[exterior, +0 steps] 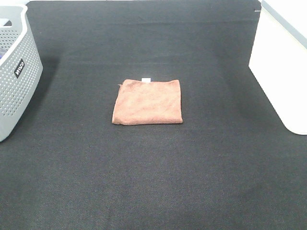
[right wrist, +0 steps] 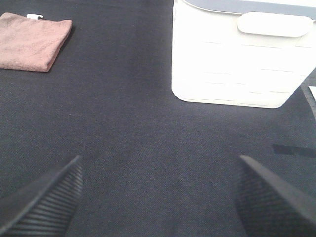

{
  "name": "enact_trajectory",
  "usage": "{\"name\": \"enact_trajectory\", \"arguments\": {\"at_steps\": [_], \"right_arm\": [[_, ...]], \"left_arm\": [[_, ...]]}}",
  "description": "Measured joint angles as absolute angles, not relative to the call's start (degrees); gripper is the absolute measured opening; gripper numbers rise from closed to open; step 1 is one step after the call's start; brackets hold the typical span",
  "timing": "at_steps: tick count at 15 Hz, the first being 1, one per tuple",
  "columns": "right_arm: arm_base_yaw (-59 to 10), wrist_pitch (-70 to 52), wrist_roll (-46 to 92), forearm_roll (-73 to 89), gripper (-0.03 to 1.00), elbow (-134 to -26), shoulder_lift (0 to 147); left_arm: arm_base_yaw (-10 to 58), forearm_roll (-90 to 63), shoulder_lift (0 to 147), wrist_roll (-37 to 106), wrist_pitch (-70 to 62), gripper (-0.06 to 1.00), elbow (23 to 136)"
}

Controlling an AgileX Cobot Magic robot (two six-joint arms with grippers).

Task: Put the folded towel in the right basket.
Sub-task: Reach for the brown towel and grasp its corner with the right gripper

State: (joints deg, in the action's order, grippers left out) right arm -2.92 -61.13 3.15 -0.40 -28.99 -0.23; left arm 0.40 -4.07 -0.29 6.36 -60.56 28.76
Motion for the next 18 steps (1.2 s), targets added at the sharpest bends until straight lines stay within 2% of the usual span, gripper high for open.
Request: {"name": "enact_trajectory", "arguments": {"at_steps": [18], "right_arm": [[-2.92,-61.13,3.15,-0.4,0.78,-28.99,-0.23]], "left_arm": [[0.4,-4.07,-0.29,6.36,-60.56,0.88,28.76]]}}
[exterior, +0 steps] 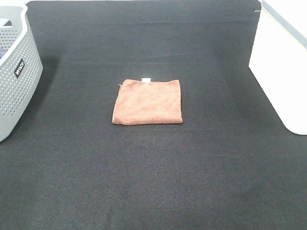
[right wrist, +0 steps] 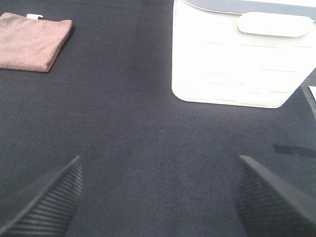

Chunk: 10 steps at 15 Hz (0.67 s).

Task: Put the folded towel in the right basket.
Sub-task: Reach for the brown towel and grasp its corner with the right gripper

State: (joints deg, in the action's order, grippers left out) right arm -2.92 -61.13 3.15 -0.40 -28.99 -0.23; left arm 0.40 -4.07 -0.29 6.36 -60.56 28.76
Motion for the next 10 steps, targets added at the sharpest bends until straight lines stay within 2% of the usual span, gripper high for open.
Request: {"name": "enact_trajectory", "arguments": {"at_steps": [10], "right_arm": [[-2.92,-61.13,3.15,-0.4,0.78,-28.99,-0.23]], "left_arm": [[0.4,-4.07,-0.29,6.36,-60.56,0.88,28.76]]}}
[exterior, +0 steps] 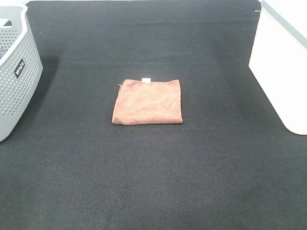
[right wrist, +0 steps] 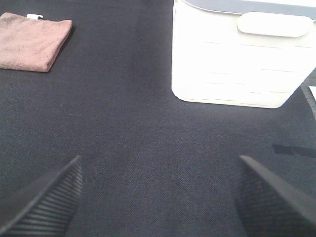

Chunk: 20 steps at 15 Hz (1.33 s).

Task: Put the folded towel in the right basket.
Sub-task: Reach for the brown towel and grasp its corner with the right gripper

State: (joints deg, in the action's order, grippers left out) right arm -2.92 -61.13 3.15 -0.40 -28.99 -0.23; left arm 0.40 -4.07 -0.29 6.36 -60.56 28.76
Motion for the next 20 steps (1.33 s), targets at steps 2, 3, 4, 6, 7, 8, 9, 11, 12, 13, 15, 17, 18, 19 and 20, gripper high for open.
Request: {"name": "enact_trajectory", "arguments": {"at_steps": [2,3,4,6,7,8,9,11,12,13,15,17,18,19,20], "right_arm": [[-2.92,-61.13,3.15,-0.4,0.78,-28.99,-0.23],[-2.92,-61.13,3.15,-0.4,0.78,-28.99,-0.23],[-2.92,-61.13,3.15,-0.4,0.78,-28.99,-0.23],[-2.92,-61.13,3.15,-0.4,0.78,-28.99,-0.23],[-2.92,-61.13,3.15,-0.4,0.78,-28.99,-0.23],[-2.92,-61.13,3.15,-0.4,0.78,-28.99,-0.23],[-2.92,-61.13,3.15,-0.4,0.78,-28.99,-0.23],[-2.92,-61.13,3.09,-0.4,0.78,-28.99,-0.23],[-2.92,-61.13,2.92,-0.4,0.78,-28.99,-0.23],[-2.92,-61.13,2.52,-0.4,0.78,-28.99,0.11],[-2.92,-60.85,2.29,-0.4,0.78,-29.22,3.5],[-2.92,-57.35,2.12,-0.4,0.78,-31.4,10.6],[-2.92,-56.15,2.12,0.0,0.78,-32.72,14.5],[-2.92,-56.15,2.12,0.0,0.78,-32.72,14.5],[-2.92,-55.23,2.06,0.0,0.78,-34.15,18.68]], "left_arm": [[0.4,-4.07,-0.29,6.36,-60.56,0.88,28.76],[0.4,-4.07,-0.29,6.36,-60.56,0.88,28.76],[0.4,-4.07,-0.29,6.36,-60.56,0.88,28.76],[0.4,-4.07,-0.29,6.36,-60.56,0.88,28.76],[0.4,-4.07,-0.29,6.36,-60.56,0.88,28.76],[0.4,-4.07,-0.29,6.36,-60.56,0.88,28.76],[0.4,-4.07,-0.29,6.36,-60.56,0.88,28.76],[0.4,-4.07,-0.29,6.36,-60.56,0.88,28.76],[0.4,-4.07,-0.29,6.36,-60.56,0.88,28.76],[0.4,-4.07,-0.29,6.36,-60.56,0.88,28.76],[0.4,-4.07,-0.29,6.36,-60.56,0.88,28.76],[0.4,-4.07,-0.29,6.36,-60.56,0.88,28.76],[0.4,-4.07,-0.29,6.36,-60.56,0.88,28.76],[0.4,-4.07,-0.29,6.36,-60.56,0.88,28.76],[0.4,-4.07,-0.29,6.36,-60.56,0.88,28.76]]}}
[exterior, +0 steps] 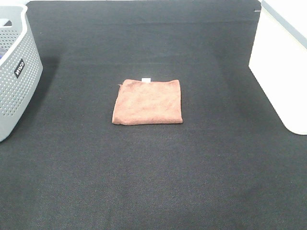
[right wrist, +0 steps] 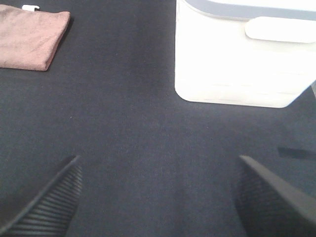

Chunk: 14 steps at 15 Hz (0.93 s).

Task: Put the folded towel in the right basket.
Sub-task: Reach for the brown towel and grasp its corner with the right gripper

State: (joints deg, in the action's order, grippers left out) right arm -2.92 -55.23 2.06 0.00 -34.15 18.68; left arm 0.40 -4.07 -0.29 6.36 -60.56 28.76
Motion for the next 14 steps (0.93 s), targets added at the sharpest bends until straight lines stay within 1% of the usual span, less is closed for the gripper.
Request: {"name": "enact_trajectory", "arguments": {"at_steps": [3,6,8,9,14], "right_arm": [[-2.92,-53.97,2.06,0.4,0.77,-38.45,30.77],[-2.92,-53.69,2.06,0.57,0.77,-46.01,43.43],[-2.92,-53.63,2.06,1.15,0.77,-52.48,51.68],[-2.92,-53.57,2.35,1.72,0.77,-57.52,57.87],[-2.92,-53.57,5.44,4.24,0.77,-74.6,77.29]], "left_arm": [[0.4,-4.07,-0.29,6.36,-60.56,0.88,28.76],[0.4,-4.07,-0.29,6.36,-60.56,0.88,28.76],[0.4,-4.07,-0.29,6.36,-60.56,0.88,28.76],[0.4,-4.07,-0.29,6.36,-60.56,0.88,28.76],[0.4,-4.07,-0.29,6.36,-60.56,0.88,28.76]]}}
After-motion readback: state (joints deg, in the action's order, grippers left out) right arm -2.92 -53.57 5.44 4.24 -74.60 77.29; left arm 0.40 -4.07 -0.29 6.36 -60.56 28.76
